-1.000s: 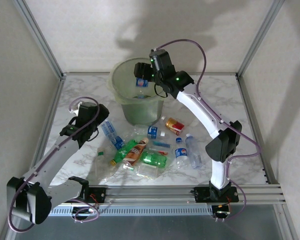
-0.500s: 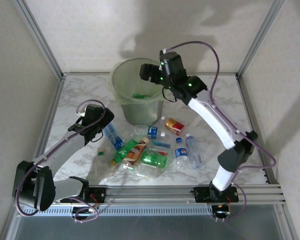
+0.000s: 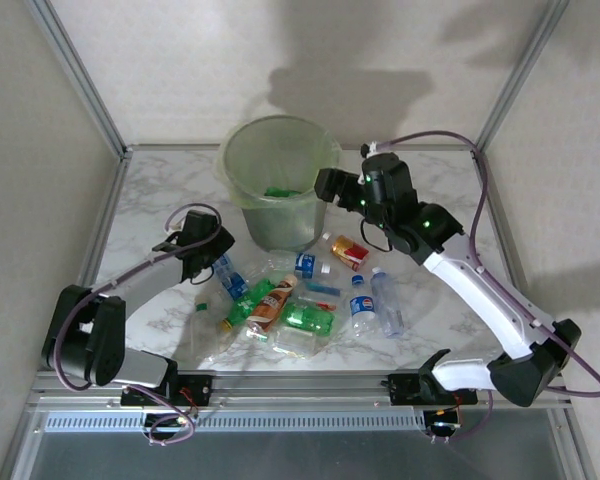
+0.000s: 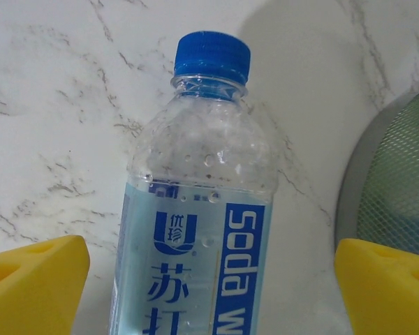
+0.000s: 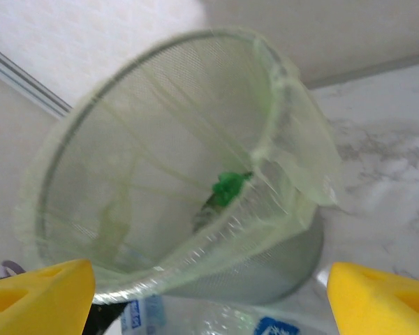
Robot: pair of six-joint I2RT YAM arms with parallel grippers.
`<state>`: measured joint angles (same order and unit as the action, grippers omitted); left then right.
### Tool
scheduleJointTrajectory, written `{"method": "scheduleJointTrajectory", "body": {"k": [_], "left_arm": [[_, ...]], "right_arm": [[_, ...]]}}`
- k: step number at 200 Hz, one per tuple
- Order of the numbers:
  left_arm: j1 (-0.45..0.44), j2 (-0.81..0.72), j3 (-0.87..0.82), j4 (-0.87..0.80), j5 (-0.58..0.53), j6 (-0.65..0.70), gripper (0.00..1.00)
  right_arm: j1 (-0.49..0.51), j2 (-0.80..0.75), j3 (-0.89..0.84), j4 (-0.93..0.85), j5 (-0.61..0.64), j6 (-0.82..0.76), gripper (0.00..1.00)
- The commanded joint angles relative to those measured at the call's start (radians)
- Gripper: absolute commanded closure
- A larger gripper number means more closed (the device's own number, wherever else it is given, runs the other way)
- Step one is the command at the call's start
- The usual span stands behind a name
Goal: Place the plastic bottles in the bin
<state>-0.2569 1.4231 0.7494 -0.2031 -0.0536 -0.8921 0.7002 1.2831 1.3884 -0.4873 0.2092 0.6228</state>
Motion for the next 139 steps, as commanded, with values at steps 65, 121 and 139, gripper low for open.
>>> {"method": "scheduleJointTrajectory", "body": {"k": [65, 121, 139], "left_arm": [[0.011, 0.095, 0.028, 0.039, 0.0, 0.016, 0.18], [0.01, 0.117, 0.036, 0.041, 0.0, 0.024, 0.3], [0.01, 0.117, 0.042, 0.035, -0.006, 0.028, 0.33]], "right_arm": [[-0.001, -0.144, -0.204, -0.048, 0.07, 0.079, 0.13], [-0.001, -0.182, -0.258, -0.078, 0.126, 0.111, 0.12], [-0.001, -0.182, -0.261, -0.085, 0.131, 0.117, 0.12]]}}
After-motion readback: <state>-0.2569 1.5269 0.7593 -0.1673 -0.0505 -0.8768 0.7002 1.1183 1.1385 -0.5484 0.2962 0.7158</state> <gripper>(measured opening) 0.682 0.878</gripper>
